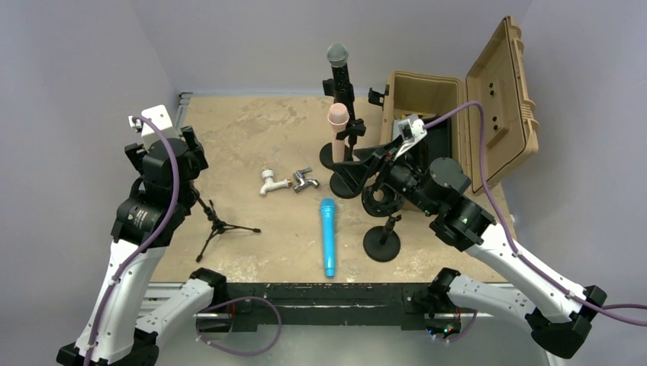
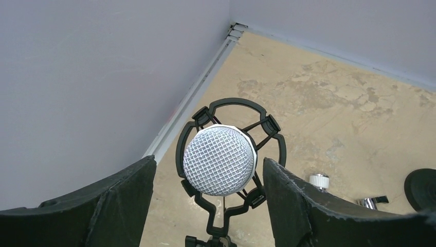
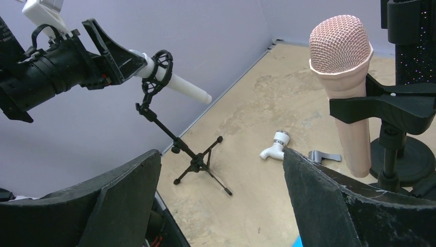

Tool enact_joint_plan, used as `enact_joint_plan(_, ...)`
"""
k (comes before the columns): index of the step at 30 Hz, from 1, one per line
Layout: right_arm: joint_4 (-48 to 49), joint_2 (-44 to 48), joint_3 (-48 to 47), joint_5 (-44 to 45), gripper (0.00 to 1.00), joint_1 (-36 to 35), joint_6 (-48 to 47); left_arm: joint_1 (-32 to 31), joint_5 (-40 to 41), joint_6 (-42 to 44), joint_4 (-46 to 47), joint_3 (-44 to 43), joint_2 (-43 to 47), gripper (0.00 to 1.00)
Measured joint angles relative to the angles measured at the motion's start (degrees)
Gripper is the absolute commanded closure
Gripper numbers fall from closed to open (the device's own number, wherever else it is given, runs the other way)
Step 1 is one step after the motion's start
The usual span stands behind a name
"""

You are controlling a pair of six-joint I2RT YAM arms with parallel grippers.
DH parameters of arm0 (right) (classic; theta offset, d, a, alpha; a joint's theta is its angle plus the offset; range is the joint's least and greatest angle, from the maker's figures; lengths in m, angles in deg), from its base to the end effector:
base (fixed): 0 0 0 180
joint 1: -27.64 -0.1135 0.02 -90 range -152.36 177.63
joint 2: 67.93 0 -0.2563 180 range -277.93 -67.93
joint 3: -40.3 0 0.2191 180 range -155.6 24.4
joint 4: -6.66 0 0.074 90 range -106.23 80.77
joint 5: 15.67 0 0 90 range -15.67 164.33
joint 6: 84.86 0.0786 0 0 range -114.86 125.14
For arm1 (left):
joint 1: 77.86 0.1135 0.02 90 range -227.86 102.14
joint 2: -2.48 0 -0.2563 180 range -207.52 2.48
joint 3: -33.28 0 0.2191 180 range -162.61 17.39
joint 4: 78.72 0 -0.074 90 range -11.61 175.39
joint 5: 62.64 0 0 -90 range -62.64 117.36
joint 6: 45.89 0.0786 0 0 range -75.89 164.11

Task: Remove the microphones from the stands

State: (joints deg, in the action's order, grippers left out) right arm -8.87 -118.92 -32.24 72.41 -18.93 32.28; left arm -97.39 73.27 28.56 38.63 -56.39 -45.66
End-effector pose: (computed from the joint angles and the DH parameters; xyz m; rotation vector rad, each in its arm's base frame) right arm 0.1453 0.1573 0.4091 -0.2916 1.5312 1.0594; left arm 0.1443 0.0087 0.4033 -0.4511 1.7820 0.3481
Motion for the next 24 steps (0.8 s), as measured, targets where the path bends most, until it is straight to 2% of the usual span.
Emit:
enact_joint_plan(6, -0.33, 0.20, 0.02, 0.96, 0.12, 0.00, -0.39, 1.25, -0.79, -1.60, 1.70, 1.22, -0.55, 0.31)
enact_joint_plan(13, -0.35, 1.66, 0.81, 2.32, 0.11, 0.00, -0.68, 1.53, -0.76, -1.86, 3.06, 2.12, -1.90, 0.44)
enact_joint_plan(20, -0.35, 1.55, 0.85, 2.78, 0.11, 0.00, -1.27, 1.53, -0.37, -0.87, 4.85, 4.48, 0.04, 0.50)
enact_joint_plan(24, -0.35, 1.55, 0.85, 2.95, 0.10, 0.00, -1.68, 1.53, -0.28, -0.17, 6.01, 5.14, 0.39, 0.60)
